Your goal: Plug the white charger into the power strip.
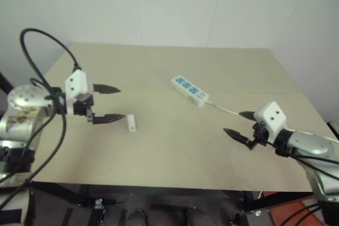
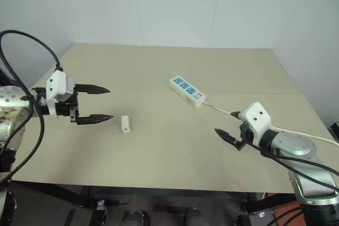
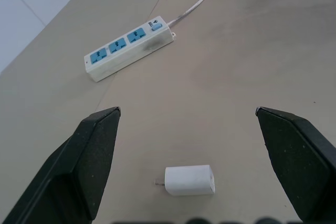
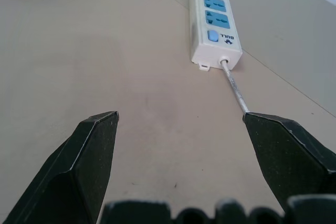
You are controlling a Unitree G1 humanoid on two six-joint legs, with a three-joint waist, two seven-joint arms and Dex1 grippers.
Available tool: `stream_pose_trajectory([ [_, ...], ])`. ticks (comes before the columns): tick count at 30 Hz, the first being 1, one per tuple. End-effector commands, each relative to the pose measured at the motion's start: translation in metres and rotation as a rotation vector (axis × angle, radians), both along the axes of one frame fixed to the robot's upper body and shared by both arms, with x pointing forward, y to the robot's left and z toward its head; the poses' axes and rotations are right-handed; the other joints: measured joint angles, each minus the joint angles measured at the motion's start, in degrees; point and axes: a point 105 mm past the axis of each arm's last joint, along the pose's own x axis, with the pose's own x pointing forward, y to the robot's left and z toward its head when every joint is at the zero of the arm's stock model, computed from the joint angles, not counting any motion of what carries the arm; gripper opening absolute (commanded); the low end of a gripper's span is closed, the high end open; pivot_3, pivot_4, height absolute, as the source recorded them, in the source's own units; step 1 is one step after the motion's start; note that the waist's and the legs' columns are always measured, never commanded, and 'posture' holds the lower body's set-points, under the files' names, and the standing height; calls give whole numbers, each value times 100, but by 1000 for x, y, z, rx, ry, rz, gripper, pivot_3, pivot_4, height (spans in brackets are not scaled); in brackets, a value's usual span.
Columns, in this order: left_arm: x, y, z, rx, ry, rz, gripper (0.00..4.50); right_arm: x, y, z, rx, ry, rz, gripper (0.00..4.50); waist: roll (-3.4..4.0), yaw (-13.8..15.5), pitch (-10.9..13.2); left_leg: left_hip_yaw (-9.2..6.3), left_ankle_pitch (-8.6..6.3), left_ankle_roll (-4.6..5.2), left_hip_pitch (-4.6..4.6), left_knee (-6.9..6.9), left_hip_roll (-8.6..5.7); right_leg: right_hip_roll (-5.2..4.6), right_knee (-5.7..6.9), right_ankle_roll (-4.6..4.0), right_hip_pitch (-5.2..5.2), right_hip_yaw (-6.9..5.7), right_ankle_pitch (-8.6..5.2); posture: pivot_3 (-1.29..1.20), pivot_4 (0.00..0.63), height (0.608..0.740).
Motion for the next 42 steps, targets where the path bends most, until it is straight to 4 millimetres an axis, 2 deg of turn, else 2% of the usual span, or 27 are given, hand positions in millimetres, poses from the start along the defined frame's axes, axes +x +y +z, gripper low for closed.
stream_pose_trajectory([
  [1, -1, -1, 11, 1, -45, -14, 4500, -1, -1, 16, -11, -78, 0, 4452, 0, -5, 0, 0, 0, 0, 0, 0, 0, 0, 0, 0, 0, 0, 0, 0, 150, 740],
  [10, -2, 0, 10, -1, -44, -2, 4500, -1, 0, 16, -8, -76, 3, 4452, 0, -2, 0, 0, 0, 0, 0, 0, 0, 0, 0, 0, 0, 0, 0, 0, 150, 740],
  [14, -1, -1, 9, -5, -47, 5, 4500, 9, 1, 19, 22, -93, 10, 4452, 0, -21, 0, 0, 0, 0, 1, 0, 0, 0, 0, 0, 0, 0, 0, 0, 150, 740],
  [18, -3, -4, 9, -8, -52, 6, 4500, 39, 2, 13, 34, -68, 21, 4452, 0, -61, 0, 3, 0, 0, 5, 0, 0, 0, 0, -1, 1, 4, 1, 0, 150, 740],
  [23, -5, -5, 4, 64, -62, 33, 4500, 93, 8, 7, 50, -51, 16, 4452, 1, -94, 1, 4, 0, 0, 10, -4, 3, 4, -1, -13, 0, 5, 8, 0, 150, 740],
  [27, -10, -4, 3, 89, -61, 34, 4500, 125, 10, 0, 43, -17, -19, 4452, 1, -93, 2, 3, 0, 0, 5, -12, 2, 3, -6, -38, -5, 5, 23, 0, 150, 740],
  [30, -13, -3, 1, 101, -63, 43, 4500, 140, 14, -6, 60, 47, -37, 4452, 1, -89, 4, 2, 0, 0, 0, -15, -1, -2, -9, -44, -6, 3, 26, 0, 150, 740],
  [33, -14, -4, -2, 104, -64, 53, 4500, 145, 16, -20, 46, 118, -62, 4452, 1, -73, 4, 0, 0, 0, -1, -16, -1, -2, -10, -45, -6, 1, 26, 0, 150, 740],
  [36, -17, -6, -4, 96, -60, 50, 4500, 144, 18, -32, 33, 181, -54, 3849, 1, -73, 4, -1, 0, 0, -1, -16, -2, -2, -8, -45, -5, 0, 27, 0, 150, 740],
  [42, -20, -4, -9, 99, -51, 65, 4500, 141, 17, -41, 39, 217, -58, 1813, 3, -138, 4, -1, 0, 0, 7, -16, 0, 0, -3, -45, -4, 2, 27, 0, 150, 740],
])
